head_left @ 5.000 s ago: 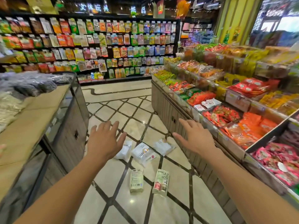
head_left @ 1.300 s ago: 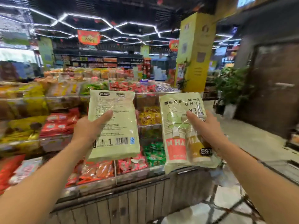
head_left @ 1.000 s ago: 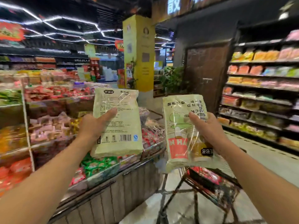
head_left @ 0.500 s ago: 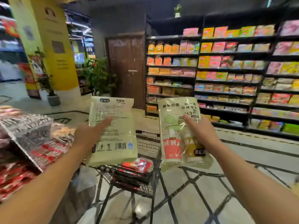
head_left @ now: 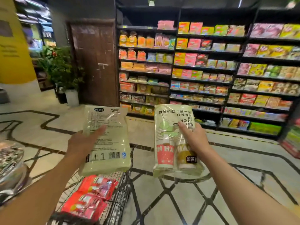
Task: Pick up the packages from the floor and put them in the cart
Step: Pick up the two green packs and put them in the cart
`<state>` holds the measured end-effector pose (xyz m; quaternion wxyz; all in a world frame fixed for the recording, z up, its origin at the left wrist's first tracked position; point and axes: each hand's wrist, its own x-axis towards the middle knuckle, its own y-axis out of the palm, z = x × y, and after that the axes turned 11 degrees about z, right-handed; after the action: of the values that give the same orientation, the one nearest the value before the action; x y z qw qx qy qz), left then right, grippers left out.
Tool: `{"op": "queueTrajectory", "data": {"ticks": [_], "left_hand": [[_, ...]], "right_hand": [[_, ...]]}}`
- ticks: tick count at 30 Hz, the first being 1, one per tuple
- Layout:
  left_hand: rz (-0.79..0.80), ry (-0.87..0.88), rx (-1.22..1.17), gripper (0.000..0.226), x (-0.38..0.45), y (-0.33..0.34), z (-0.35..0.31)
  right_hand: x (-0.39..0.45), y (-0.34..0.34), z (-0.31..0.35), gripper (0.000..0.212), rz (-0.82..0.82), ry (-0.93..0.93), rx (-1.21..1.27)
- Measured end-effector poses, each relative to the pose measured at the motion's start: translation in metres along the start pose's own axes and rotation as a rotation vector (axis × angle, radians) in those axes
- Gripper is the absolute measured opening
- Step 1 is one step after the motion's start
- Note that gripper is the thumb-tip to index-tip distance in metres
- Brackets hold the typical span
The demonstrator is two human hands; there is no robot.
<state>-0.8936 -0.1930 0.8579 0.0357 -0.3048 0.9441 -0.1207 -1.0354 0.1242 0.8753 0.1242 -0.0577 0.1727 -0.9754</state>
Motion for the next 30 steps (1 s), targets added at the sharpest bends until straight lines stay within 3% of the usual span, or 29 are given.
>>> {"op": "queueTrajectory", "data": {"ticks": [4,10,15,21,30], "left_hand": [[-0.037,-0.007,0.011,0.052,0.070,0.022,0.007],[-0.128,-0.061,-0.032,0.047,0.133,0.042,0.015],[-0.255,-0.150,-0.027,0.055,0.174,0.040,0.029],[-0.454,-0.257,0.014,0.038,0.187,0.039,0.045],[-0.693,-0.369,0.006,0.074,0.167,0.015,0.097]], "right_hand": [[0.098,0.017,-0.001,0.062,0.030,-0.022,-0.002],[0.201,0.048,-0.016,0.051,0.166,-0.064,0.021],[0.279,0.090,-0.033,0.065,0.310,-0.093,0.028],[0.347,0.151,-0.039,0.052,0.536,-0.099,0.068],[0.373,0.272,-0.050,0.057,0.828,-0.061,0.013]]}}
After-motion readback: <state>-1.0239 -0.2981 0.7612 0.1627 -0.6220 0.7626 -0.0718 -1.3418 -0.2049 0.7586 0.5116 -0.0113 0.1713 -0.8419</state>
